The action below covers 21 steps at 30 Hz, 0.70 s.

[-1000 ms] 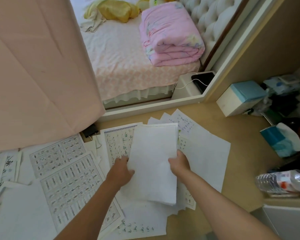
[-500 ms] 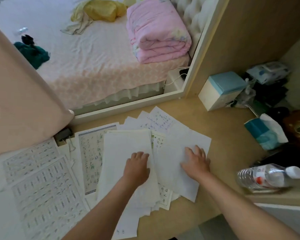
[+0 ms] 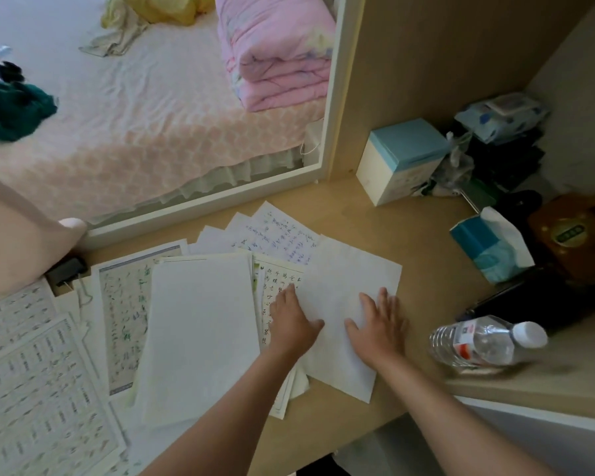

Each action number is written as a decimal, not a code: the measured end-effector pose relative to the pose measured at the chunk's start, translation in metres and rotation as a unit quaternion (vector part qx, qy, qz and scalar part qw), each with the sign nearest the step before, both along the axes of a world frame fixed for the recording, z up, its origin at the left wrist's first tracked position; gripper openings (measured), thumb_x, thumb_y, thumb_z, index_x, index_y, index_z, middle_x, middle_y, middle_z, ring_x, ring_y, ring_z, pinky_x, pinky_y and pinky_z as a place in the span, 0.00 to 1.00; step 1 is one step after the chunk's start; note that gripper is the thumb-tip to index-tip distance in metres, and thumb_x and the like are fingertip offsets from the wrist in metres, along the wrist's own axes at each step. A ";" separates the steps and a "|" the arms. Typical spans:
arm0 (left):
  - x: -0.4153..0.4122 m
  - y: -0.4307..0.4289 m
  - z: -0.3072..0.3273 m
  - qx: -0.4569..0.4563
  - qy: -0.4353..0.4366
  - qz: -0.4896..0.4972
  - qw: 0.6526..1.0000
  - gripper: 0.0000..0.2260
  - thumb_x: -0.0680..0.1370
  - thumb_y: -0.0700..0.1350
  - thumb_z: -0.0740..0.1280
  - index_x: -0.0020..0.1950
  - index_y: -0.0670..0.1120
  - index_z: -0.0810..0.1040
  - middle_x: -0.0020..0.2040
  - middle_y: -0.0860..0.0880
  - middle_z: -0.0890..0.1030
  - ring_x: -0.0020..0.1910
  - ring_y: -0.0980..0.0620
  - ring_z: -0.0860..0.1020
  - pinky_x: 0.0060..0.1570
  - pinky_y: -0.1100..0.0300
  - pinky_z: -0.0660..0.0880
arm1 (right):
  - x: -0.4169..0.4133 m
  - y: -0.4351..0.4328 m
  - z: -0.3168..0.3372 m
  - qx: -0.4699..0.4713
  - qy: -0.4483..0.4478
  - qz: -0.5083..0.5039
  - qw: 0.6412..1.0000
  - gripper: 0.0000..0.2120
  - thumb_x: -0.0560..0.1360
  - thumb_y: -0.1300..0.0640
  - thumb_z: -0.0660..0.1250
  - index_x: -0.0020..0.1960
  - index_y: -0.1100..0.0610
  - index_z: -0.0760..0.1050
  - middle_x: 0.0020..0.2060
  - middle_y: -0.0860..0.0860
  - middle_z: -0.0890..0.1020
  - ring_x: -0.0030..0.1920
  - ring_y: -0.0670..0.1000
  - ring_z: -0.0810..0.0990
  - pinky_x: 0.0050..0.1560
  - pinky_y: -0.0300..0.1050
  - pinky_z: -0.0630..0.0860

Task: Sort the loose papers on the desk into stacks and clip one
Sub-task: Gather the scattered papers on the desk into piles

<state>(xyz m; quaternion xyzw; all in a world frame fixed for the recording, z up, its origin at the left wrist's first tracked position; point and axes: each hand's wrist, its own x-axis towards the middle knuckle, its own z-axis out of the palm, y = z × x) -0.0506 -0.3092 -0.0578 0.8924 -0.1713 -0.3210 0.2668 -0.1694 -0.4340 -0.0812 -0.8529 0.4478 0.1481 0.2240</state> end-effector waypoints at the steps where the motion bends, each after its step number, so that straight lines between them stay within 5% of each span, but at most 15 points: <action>1: 0.000 -0.004 0.002 -0.014 0.027 0.035 0.999 0.44 0.72 0.50 0.74 0.79 0.44 0.52 0.76 0.44 0.57 0.74 0.43 0.59 0.69 0.48 0.63 | -0.001 0.001 0.000 0.001 -0.006 0.000 1.000 0.33 0.77 0.39 0.57 0.78 0.45 0.52 0.80 0.52 0.41 0.79 0.57 0.39 0.76 0.63 0.45; 5: 0.007 -0.008 0.008 -0.038 0.130 0.120 0.984 0.31 0.70 0.44 0.74 0.70 0.45 0.66 0.63 0.46 0.75 0.57 0.46 0.77 0.53 0.54 0.76 | -0.005 0.005 0.002 0.016 -0.025 0.015 0.999 0.33 0.77 0.40 0.58 0.79 0.45 0.52 0.80 0.49 0.43 0.79 0.54 0.40 0.76 0.61 0.45; 10: 0.020 0.010 0.029 -0.136 0.172 0.115 0.969 0.08 0.74 0.38 0.68 0.52 0.47 0.79 0.47 0.49 0.83 0.44 0.52 0.82 0.48 0.54 0.81 | 0.002 0.007 0.012 0.019 -0.112 -0.053 0.992 0.34 0.75 0.45 0.66 0.77 0.51 0.59 0.79 0.56 0.53 0.78 0.57 0.52 0.75 0.54 0.54; 13: 0.040 0.041 0.042 -0.165 0.125 0.168 0.964 0.09 0.75 0.38 0.67 0.54 0.47 0.78 0.49 0.48 0.83 0.46 0.52 0.81 0.46 0.55 0.80 | 0.019 0.017 0.024 0.037 -0.161 -0.114 0.980 0.35 0.73 0.48 0.69 0.76 0.54 0.61 0.76 0.56 0.61 0.75 0.58 0.59 0.73 0.51 0.59; 21: 0.101 0.161 0.028 0.057 -0.061 0.227 0.970 0.14 0.77 0.38 0.64 0.62 0.41 0.71 0.57 0.40 0.78 0.49 0.42 0.75 0.46 0.55 0.68 | 0.093 0.106 0.042 0.245 -0.140 0.011 0.959 0.30 0.75 0.52 0.63 0.75 0.50 0.60 0.71 0.51 0.68 0.71 0.53 0.67 0.70 0.50 0.66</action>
